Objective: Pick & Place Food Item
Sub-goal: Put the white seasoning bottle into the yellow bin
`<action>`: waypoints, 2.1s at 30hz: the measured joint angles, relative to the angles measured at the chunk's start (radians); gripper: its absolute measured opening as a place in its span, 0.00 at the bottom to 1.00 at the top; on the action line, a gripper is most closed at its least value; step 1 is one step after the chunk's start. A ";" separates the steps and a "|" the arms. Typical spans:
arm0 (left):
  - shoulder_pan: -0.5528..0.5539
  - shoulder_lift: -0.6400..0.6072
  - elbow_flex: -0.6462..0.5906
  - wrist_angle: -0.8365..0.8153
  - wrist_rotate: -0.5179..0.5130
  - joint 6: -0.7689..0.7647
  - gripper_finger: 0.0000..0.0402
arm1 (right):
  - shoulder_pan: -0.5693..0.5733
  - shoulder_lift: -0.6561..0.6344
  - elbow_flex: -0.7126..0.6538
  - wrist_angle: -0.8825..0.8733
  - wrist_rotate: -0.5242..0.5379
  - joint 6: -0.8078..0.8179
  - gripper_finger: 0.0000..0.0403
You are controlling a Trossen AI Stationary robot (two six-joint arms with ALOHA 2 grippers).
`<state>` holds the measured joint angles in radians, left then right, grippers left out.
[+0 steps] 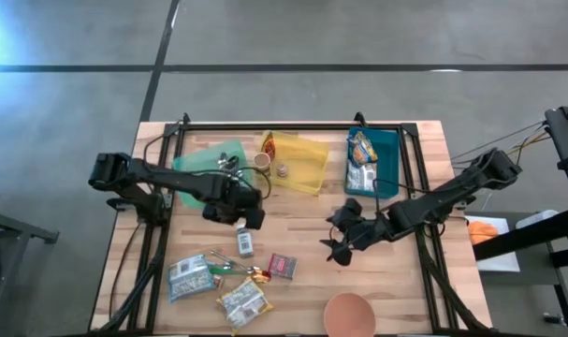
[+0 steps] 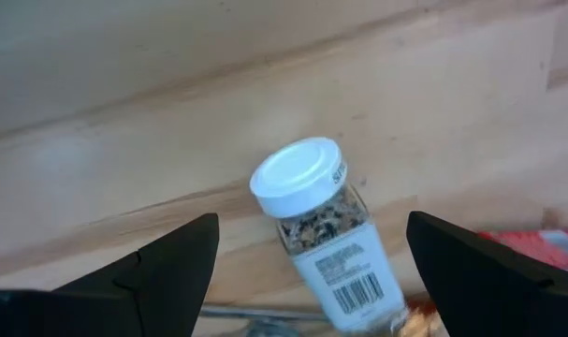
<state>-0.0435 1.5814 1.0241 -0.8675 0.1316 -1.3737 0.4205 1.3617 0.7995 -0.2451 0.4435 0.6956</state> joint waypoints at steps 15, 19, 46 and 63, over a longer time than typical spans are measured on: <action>-0.204 0.000 -0.044 0.125 -0.166 -0.320 0.88 | -0.003 0.006 0.064 -0.005 0.001 -0.110 0.83; -0.239 0.000 -0.094 0.221 -0.166 -0.386 0.88 | -0.003 0.003 0.064 -0.003 0.001 -0.127 0.83; -0.243 -0.003 -0.275 0.411 -0.127 -0.402 0.86 | -0.008 -0.001 0.097 -0.001 0.003 -0.225 0.83; -0.241 -0.007 -0.267 0.373 -0.080 -0.176 0.47 | -0.008 -0.001 0.096 0.003 0.001 -0.318 0.83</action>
<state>-0.2844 1.5742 0.7570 -0.4949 0.0516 -1.5499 0.4122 1.3609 0.8959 -0.2417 0.4448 0.3776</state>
